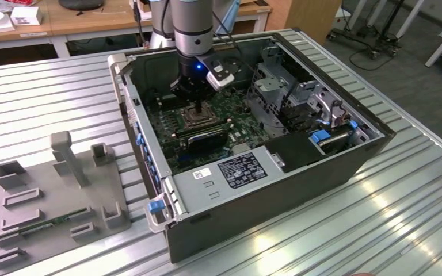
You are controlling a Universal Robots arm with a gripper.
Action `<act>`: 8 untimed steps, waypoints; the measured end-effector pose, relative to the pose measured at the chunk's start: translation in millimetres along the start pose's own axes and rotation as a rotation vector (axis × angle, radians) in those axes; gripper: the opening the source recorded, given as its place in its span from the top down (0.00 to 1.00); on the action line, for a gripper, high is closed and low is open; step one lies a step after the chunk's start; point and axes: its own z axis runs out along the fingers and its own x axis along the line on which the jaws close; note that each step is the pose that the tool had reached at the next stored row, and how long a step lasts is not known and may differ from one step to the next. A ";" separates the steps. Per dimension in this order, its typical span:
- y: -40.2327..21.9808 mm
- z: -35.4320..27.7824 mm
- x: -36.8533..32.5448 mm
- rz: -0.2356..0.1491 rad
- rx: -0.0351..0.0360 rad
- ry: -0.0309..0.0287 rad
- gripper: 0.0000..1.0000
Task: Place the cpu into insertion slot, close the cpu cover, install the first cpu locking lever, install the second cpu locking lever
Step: 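Install the first cpu locking lever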
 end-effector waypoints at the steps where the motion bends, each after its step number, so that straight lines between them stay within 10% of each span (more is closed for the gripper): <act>1: -0.6 0.0 -0.1 -0.001 0.0004 0.0002 0.89; 8: -0.7 -5.3 -0.7 -0.002 0.0001 0.0010 0.89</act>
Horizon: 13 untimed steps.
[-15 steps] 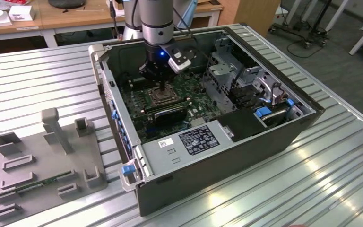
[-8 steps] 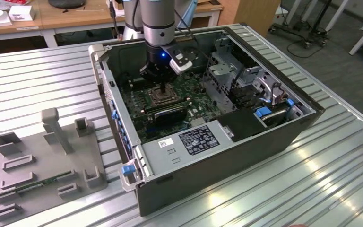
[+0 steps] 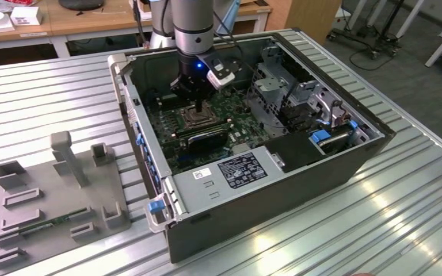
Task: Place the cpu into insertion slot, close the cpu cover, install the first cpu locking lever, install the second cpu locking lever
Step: 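Install the first cpu locking lever, then install the second cpu locking lever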
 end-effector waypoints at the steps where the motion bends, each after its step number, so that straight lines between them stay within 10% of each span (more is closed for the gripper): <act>1: 0.0 -1.0 -0.1 0.000 0.0000 0.0000 0.89; 13: 0.1 -8.8 -0.8 0.000 -0.0002 -0.0001 0.89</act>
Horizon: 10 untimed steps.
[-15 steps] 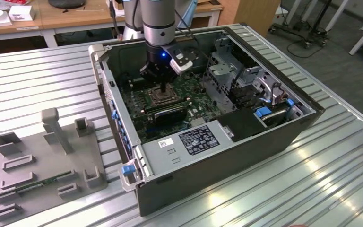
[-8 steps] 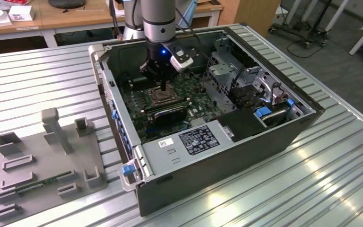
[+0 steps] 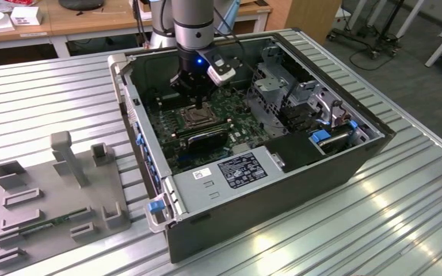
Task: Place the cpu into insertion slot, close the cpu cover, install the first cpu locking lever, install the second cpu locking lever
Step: 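Install the second cpu locking lever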
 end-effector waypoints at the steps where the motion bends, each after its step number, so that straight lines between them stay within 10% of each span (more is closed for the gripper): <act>1: 0.0 -0.3 0.0 0.000 0.0002 0.0002 0.89; 10: 0.0 -0.7 -0.1 0.000 0.0001 0.0001 0.89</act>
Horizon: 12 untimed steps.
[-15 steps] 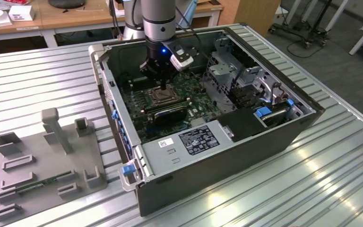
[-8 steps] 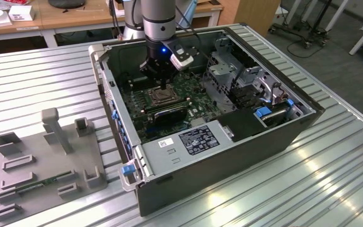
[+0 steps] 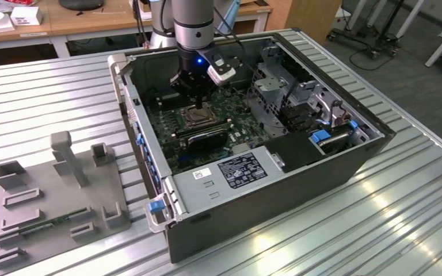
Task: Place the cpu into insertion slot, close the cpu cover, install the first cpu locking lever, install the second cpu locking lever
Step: 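Install the second cpu locking lever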
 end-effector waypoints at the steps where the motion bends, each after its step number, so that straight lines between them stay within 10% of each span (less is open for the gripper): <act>1: 0.0 0.0 0.0 0.000 0.0000 0.0000 0.89; 12: 0.2 -11.6 -1.1 0.000 0.0000 0.0001 0.89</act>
